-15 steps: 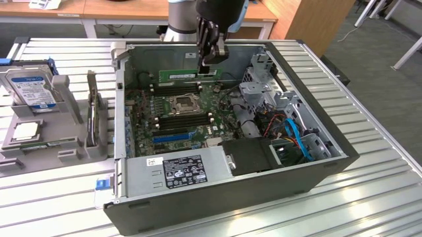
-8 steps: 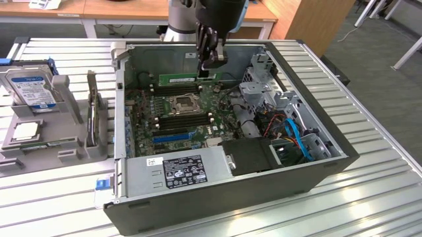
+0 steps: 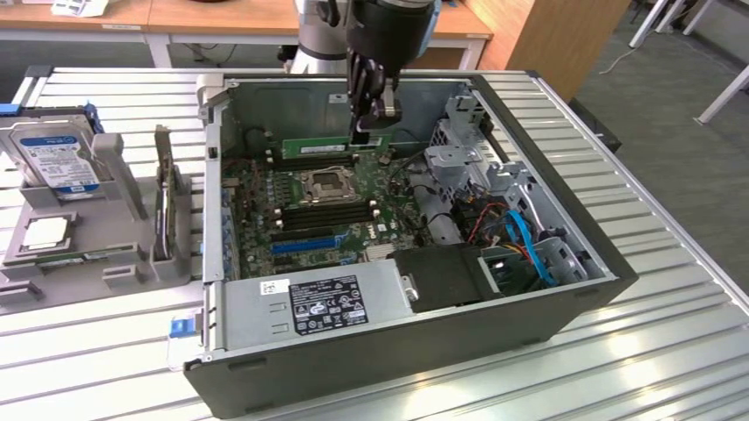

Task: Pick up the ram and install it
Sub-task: 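Pick up the ram and move it above insertion slot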

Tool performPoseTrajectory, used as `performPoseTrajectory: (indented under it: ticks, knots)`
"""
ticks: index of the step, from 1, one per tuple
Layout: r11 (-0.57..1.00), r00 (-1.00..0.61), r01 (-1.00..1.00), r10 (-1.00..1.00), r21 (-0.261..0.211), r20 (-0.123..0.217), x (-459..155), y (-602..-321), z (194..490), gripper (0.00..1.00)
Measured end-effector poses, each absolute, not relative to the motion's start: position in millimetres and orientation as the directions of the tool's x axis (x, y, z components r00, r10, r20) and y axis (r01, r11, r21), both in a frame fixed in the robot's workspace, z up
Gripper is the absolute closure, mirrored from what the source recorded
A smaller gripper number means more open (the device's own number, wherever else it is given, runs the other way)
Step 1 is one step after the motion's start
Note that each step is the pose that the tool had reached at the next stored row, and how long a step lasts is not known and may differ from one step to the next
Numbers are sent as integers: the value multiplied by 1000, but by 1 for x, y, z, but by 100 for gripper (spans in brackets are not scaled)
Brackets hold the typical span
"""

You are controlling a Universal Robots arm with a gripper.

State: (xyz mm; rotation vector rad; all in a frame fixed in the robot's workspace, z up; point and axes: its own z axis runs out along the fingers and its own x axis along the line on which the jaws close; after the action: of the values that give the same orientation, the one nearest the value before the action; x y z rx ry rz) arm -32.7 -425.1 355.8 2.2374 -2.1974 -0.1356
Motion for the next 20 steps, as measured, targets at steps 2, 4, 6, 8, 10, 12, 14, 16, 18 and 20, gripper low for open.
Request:
performPoseTrajectory:
  ticks: [2,4,6,8,10,12,14,16,18,20]
  knots:
    - [-20,16,-998,-998,62,-60,-33,-425,353,88]
    - [-20,16,-998,-998,62,-60,-33,-425,351,88]
    - [-20,16,-998,-998,62,-60,-33,-425,348,88]
    - [-20,16,-998,-998,62,-60,-33,-425,345,88]
    - [-20,16,-998,-998,62,-59,-33,-425,345,88]
    - [-20,16,-998,-998,62,-59,-33,-425,345,88]
    - [-16,12,-998,-998,62,-60,-33,-425,345,88]
    - [-7,3,-998,-998,62,-59,-33,-425,345,88]
    - [0,-4,-998,-998,62,-60,-33,-425,344,88]
    - [1,-4,-998,-998,62,-60,-33,-425,344,88]
